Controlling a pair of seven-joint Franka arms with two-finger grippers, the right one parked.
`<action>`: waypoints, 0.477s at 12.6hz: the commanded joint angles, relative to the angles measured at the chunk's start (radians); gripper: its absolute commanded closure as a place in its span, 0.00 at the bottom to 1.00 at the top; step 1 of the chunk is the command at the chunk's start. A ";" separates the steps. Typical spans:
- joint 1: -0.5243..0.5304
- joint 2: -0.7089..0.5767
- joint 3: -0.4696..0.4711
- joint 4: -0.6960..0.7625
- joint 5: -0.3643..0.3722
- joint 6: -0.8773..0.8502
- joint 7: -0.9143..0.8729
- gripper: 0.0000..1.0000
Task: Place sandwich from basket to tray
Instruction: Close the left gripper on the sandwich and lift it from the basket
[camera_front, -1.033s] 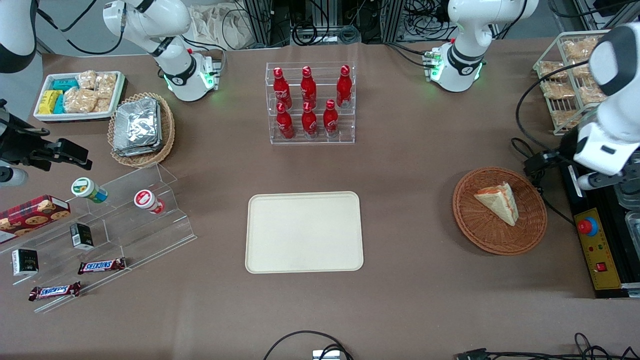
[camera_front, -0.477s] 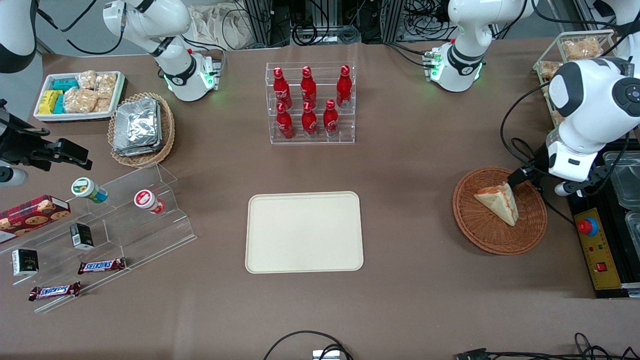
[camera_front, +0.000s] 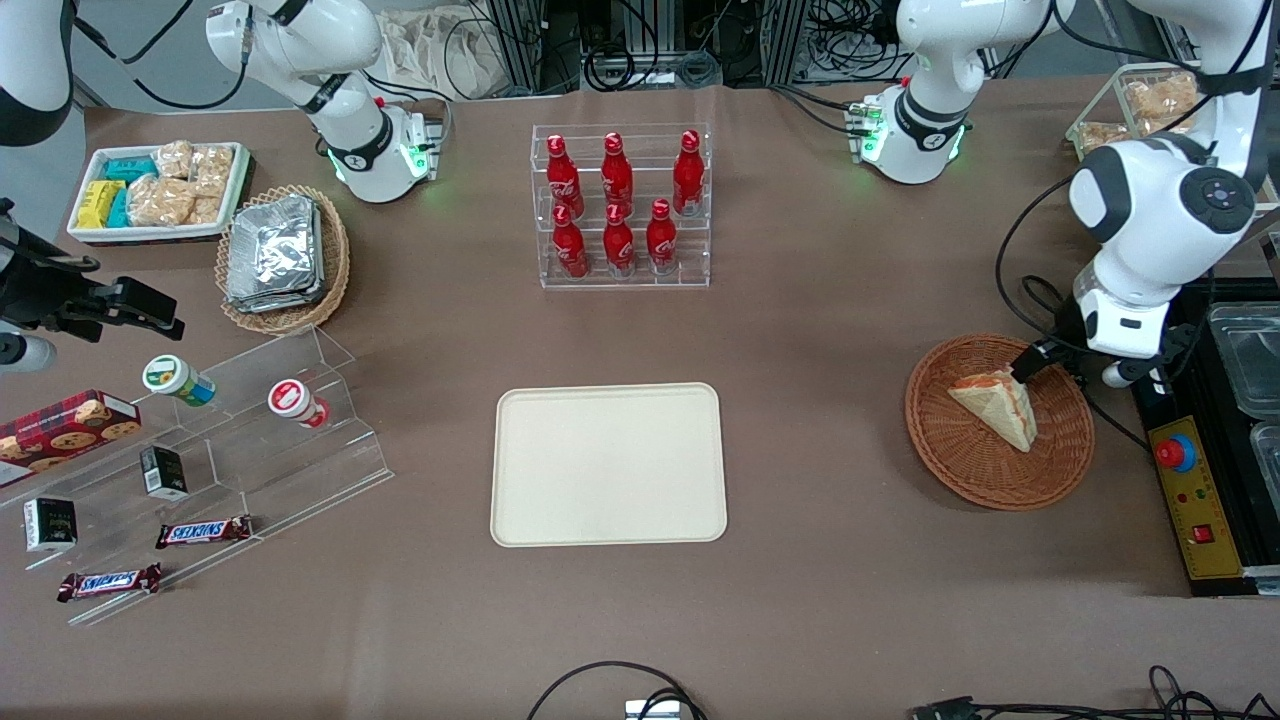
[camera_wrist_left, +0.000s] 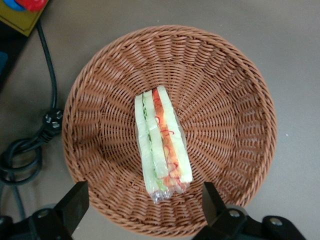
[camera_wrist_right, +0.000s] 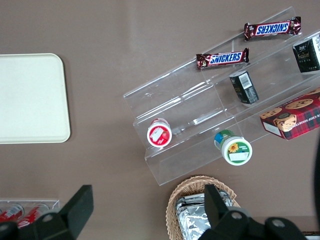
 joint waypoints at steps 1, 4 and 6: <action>0.002 0.045 -0.004 -0.031 0.010 0.108 -0.046 0.00; 0.002 0.102 -0.004 -0.037 0.010 0.190 -0.064 0.00; 0.002 0.131 -0.004 -0.037 0.010 0.231 -0.078 0.00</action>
